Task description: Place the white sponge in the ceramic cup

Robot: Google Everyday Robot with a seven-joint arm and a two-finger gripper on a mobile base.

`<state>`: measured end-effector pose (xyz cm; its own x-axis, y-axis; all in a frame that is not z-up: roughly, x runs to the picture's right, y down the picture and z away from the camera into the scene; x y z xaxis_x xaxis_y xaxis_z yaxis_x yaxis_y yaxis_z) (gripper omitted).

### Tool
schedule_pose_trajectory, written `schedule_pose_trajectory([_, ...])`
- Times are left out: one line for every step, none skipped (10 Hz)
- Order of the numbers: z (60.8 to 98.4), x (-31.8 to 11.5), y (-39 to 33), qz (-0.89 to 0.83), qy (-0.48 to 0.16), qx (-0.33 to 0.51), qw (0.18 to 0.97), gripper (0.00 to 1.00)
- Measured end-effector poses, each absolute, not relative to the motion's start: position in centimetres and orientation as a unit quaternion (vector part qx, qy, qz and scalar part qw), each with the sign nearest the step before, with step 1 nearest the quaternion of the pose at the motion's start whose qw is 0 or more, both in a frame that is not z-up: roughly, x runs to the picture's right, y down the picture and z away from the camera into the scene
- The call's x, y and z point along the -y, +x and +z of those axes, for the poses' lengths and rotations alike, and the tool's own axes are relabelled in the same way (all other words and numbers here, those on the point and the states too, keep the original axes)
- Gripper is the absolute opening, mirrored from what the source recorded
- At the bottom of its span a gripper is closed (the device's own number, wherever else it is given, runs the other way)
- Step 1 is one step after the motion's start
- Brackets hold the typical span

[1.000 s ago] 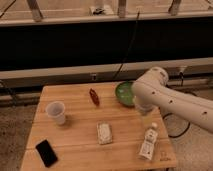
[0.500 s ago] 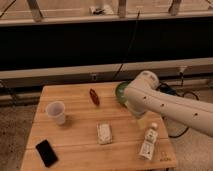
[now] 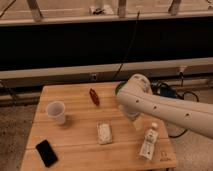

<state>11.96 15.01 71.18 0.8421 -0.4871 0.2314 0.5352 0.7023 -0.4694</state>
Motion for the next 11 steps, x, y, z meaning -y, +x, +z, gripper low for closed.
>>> schedule_pose_trajectory([71.2, -15.3, 11.6, -0.291, -0.267, 0.05, 0.917, 0.8])
schedule_pose_trajectory([71.3, -15.4, 11.3, -0.302, -0.266, 0.054, 0.914, 0.8])
schedule_pose_trajectory([71.5, -15.5, 10.8, -0.317, -0.265, 0.059, 0.909, 0.8])
schedule_pose_trajectory([71.7, -15.6, 10.5, -0.328, -0.264, 0.064, 0.905, 0.8])
schedule_pose_trajectory([71.8, -15.8, 10.2, -0.341, -0.264, 0.068, 0.9, 0.8])
schedule_pose_trajectory([72.0, -16.0, 9.8, -0.354, -0.263, 0.073, 0.895, 0.8])
schedule_pose_trajectory([72.1, -16.1, 9.4, -0.367, -0.263, 0.078, 0.889, 0.8])
schedule_pose_trajectory([72.3, -16.1, 9.0, -0.378, -0.262, 0.083, 0.884, 0.8])
schedule_pose_trajectory([72.5, -16.3, 8.6, -0.39, -0.262, 0.087, 0.878, 0.8])
schedule_pose_trajectory([72.6, -16.3, 8.3, -0.4, -0.262, 0.09, 0.873, 0.8])
schedule_pose_trajectory([72.8, -16.4, 8.0, -0.413, -0.263, 0.095, 0.867, 0.8])
